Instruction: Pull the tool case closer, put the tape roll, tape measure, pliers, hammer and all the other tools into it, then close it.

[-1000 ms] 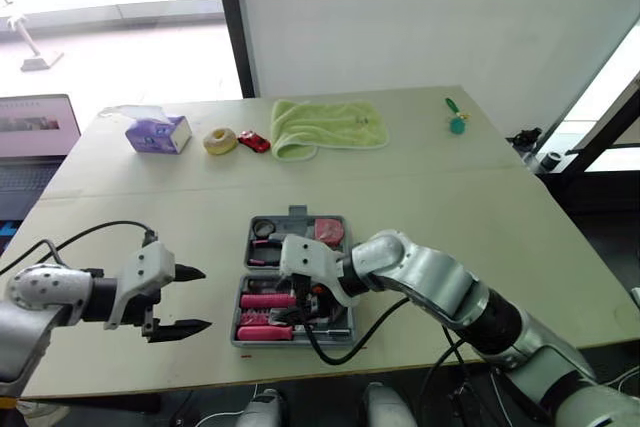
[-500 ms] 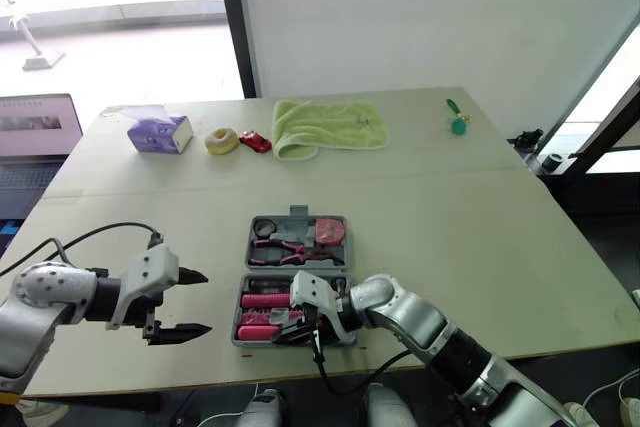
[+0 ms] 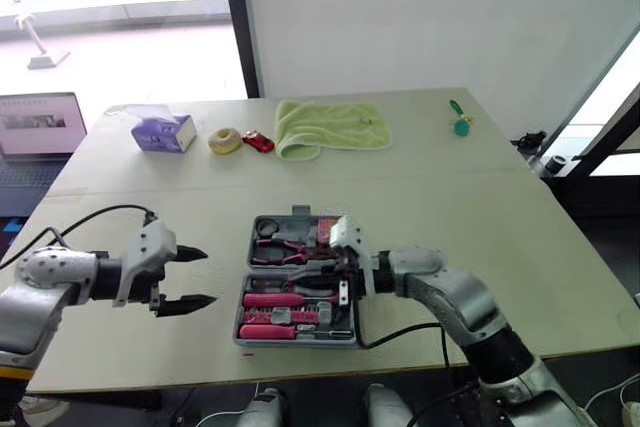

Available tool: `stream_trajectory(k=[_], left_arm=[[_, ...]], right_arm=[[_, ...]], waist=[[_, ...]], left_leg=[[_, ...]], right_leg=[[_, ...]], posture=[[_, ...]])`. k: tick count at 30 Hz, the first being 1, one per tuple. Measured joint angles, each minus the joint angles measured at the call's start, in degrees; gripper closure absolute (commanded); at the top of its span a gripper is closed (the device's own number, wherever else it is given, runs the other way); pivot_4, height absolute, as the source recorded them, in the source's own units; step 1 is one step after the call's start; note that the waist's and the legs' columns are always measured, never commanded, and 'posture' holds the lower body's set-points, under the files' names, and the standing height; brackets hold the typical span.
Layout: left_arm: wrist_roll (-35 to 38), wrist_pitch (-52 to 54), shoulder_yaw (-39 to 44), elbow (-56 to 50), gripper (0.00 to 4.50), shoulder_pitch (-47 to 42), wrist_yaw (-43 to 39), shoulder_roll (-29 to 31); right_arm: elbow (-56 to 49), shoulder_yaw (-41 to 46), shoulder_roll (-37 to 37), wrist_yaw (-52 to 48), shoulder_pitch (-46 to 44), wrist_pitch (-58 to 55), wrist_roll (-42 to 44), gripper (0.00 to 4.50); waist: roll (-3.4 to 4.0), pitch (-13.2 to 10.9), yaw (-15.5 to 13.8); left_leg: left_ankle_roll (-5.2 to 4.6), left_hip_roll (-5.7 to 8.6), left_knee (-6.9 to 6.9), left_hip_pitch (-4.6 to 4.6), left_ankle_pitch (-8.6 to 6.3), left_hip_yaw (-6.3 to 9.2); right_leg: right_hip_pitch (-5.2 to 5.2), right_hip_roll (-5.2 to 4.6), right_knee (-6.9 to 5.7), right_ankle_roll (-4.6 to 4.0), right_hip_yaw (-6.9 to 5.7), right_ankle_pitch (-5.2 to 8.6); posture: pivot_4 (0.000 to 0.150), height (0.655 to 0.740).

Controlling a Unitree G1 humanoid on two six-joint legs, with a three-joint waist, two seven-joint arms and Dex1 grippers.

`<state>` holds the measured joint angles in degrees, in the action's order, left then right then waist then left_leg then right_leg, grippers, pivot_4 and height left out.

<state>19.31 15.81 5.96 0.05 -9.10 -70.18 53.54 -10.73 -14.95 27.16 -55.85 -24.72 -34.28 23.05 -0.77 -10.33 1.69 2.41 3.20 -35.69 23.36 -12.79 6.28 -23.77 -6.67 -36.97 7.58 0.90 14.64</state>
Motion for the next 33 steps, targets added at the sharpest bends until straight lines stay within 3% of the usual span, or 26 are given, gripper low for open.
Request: stream_trajectory(k=[3,7,8,13,16,26,33], left_arm=[[-3.2,-5.7,-1.9,7.3,2.19,-1.8,1.0,-2.5],[-6.3,-13.8,-4.0,16.0,4.27,-3.8,0.3,-4.6],[-6.7,-16.6,-4.4,19.0,4.4,-5.1,0.3,-6.1],[-10.7,-26.8,-7.9,32.1,4.4,-9.4,0.9,-12.5],[-12.9,-30.0,-9.1,36.9,4.4,-12.1,1.7,-13.4],[-16.6,-35.3,-11.3,46.1,4.4,-18.0,2.9,-18.9],[-17.7,-35.3,-12.0,46.6,4.4,-19.3,5.0,-24.1]], right_arm=[[2.0,0.9,8.9,-1.6,1.0,4.3,-4.8,4.5],[5.4,1.1,13.2,-2.5,3.9,9.0,-8.9,4.5],[6.7,0.8,13.7,-2.5,4.3,10.7,-10.2,4.5],[14.6,-2.3,12.8,-1.6,3.9,18.3,-17.2,4.5],[18.8,-3.0,10.3,-0.9,2.5,20.6,-19.4,4.5],[27.5,-5.4,5.3,-0.9,-3.1,26.5,-24.5,4.5],[30.1,-6.6,3.1,-1.1,-4.0,28.8,-27.0,4.5]], waist=[[-0.04,0.0,-0.6],[-0.04,0.0,-0.5],[-0.01,0.0,-0.7],[-0.05,0.0,-0.8],[-0.06,0.0,-0.7],[-0.05,0.0,-0.9],[-0.03,0.0,-1.0]], left_leg=[[0.0,0.0,-0.04,0.0,0.0,-0.06],[0.0,-0.03,-0.02,0.0,0.0,-0.08],[0.0,-0.01,-0.04,-0.02,0.0,-0.09],[-0.01,0.0,-0.25,0.01,0.0,-0.05],[-0.01,-0.01,-0.29,0.01,0.0,-0.03],[-0.01,0.02,-0.4,0.0,0.0,0.0],[-0.01,0.04,-0.43,-0.03,0.0,0.04]], right_leg=[[0.02,-0.01,0.02,0.01,-0.01,0.01],[0.0,0.01,0.0,0.0,0.0,0.0],[0.03,0.0,0.0,0.01,0.01,0.0],[0.11,0.0,-0.03,0.02,-0.05,0.0],[0.12,0.01,-0.07,0.02,-0.06,0.0],[0.21,0.01,-0.08,0.03,-0.09,-0.01],[0.27,0.01,-0.1,0.04,-0.11,0.0]], posture=[[0.15,0.74],[0.15,0.74],[0.15,0.74],[0.15,0.74],[0.15,0.74],[0.15,0.74],[0.15,0.74]])
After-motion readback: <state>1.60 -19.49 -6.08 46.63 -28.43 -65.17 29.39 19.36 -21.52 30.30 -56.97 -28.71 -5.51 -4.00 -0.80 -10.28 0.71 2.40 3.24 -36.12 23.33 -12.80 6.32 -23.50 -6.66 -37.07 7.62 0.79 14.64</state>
